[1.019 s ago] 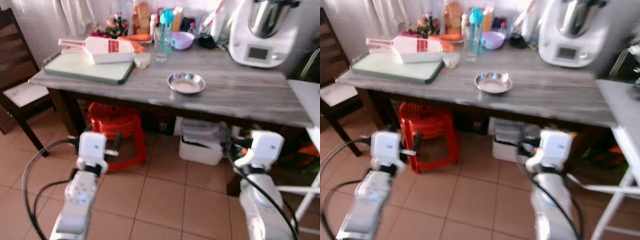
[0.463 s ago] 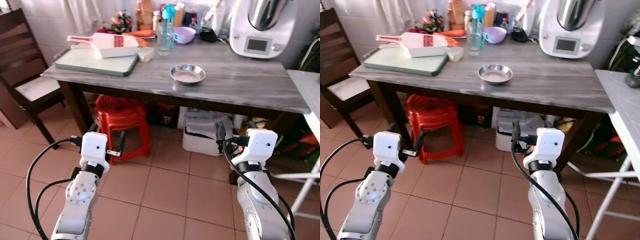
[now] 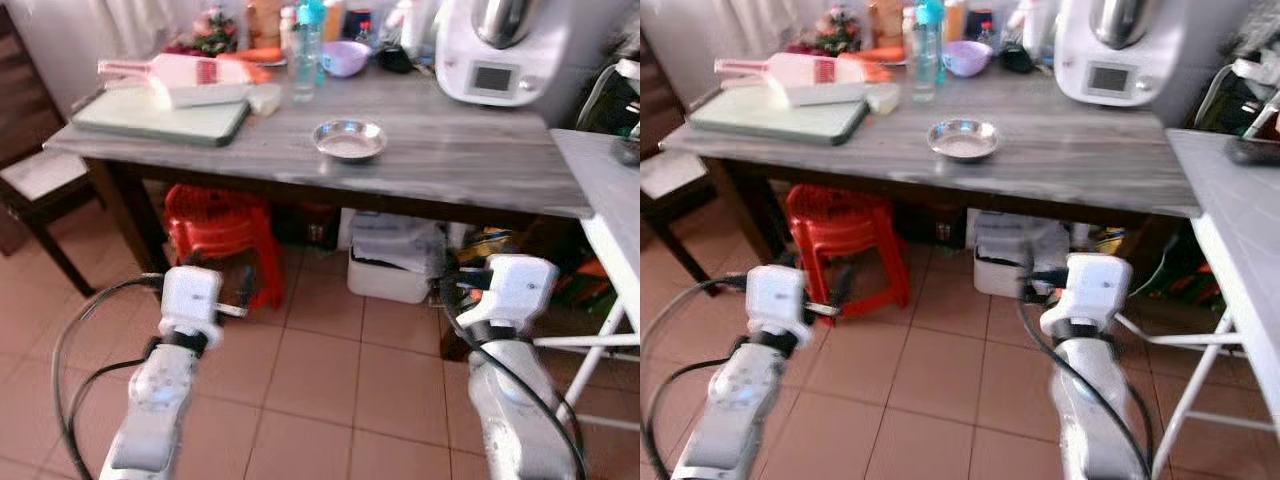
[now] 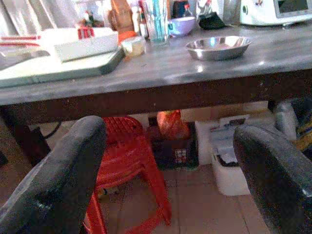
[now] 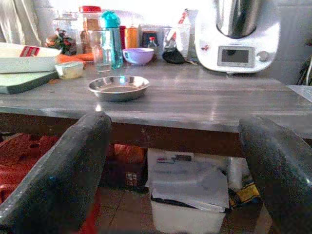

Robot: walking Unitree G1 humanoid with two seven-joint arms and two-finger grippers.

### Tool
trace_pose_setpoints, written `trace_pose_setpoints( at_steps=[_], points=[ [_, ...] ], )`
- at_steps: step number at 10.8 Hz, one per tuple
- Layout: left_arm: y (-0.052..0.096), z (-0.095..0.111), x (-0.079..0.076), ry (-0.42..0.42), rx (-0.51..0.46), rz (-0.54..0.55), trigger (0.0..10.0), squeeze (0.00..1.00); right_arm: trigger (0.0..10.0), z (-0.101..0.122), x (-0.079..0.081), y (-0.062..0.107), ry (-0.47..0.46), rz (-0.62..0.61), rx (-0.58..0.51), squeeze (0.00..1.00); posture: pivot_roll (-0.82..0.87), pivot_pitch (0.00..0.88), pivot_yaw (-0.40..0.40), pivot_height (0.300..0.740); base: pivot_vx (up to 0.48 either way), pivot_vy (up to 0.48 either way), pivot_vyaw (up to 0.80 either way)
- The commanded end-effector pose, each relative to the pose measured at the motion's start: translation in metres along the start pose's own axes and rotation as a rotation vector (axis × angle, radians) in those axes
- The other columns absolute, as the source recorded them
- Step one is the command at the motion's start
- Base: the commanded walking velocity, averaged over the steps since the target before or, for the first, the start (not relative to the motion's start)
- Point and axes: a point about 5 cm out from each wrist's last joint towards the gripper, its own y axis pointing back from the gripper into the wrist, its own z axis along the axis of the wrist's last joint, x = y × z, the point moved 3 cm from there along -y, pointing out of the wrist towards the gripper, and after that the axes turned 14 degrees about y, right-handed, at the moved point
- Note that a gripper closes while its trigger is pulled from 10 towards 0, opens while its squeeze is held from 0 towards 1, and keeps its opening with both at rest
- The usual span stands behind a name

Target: Setting the table

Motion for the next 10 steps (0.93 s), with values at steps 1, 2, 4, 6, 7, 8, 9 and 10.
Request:
trace_pose_setpoints(
  at_steps=[1, 2, 4, 6, 7, 8, 9, 10],
  points=[
    [-0.0009, 0.0014, -0.0083, 0.011, -0.005, -0.024, 10.0, 0.00, 10.0, 0.0004, -0.0096, 0.0005, 0.017, -0.023, 0.000, 0.00, 0.06, 0.047, -0.023, 0.740, 0.000, -0.337, 0.00],
    [-0.0005, 0.0015, -0.0085, 0.013, -0.004, -0.025, 10.0, 0.00, 10.0, 0.0006, -0.0100, 0.0001, 0.019, -0.022, -0.001, 0.00, 0.06, 0.049, -0.024, 0.740, 0.000, -0.337, 0.00],
    [-0.0017, 0.0008, -0.0090, 0.018, 0.001, -0.029, 10.0, 0.00, 10.0, 0.0012, -0.0108, -0.0009, 0.021, -0.028, -0.003, 0.00, 0.06, 0.049, -0.024, 0.740, 0.000, -0.337, 0.00],
    [-0.0028, 0.0012, -0.0099, 0.017, 0.000, -0.032, 10.0, 0.00, 10.0, 0.0021, -0.0116, -0.0017, 0.025, -0.029, -0.008, 0.00, 0.05, 0.046, -0.024, 0.740, 0.000, -0.336, 0.00],
    [-0.0038, 0.0019, -0.0103, 0.017, -0.002, -0.033, 10.0, 0.00, 10.0, 0.0031, -0.0123, -0.0023, 0.028, -0.030, -0.012, 0.00, 0.05, 0.046, -0.024, 0.740, 0.000, -0.334, 0.00],
    [-0.0044, 0.0021, -0.0109, 0.018, -0.003, -0.036, 10.0, 0.00, 10.0, 0.0033, -0.0127, -0.0032, 0.030, -0.031, -0.014, 0.00, 0.05, 0.043, -0.024, 0.740, 0.000, -0.334, 0.00],
    [-0.0053, 0.0025, -0.0112, 0.019, -0.005, -0.038, 10.0, 0.00, 10.0, 0.0038, -0.0129, -0.0042, 0.032, -0.031, -0.017, 0.00, 0.05, 0.041, -0.024, 0.740, 0.000, -0.337, 0.00],
    [-0.0060, 0.0027, -0.0112, 0.018, -0.006, -0.040, 10.0, 0.00, 10.0, 0.0038, -0.0129, -0.0048, 0.033, -0.031, -0.018, 0.00, 0.05, 0.038, -0.023, 0.740, 0.000, -0.337, 0.00]
  ],
)
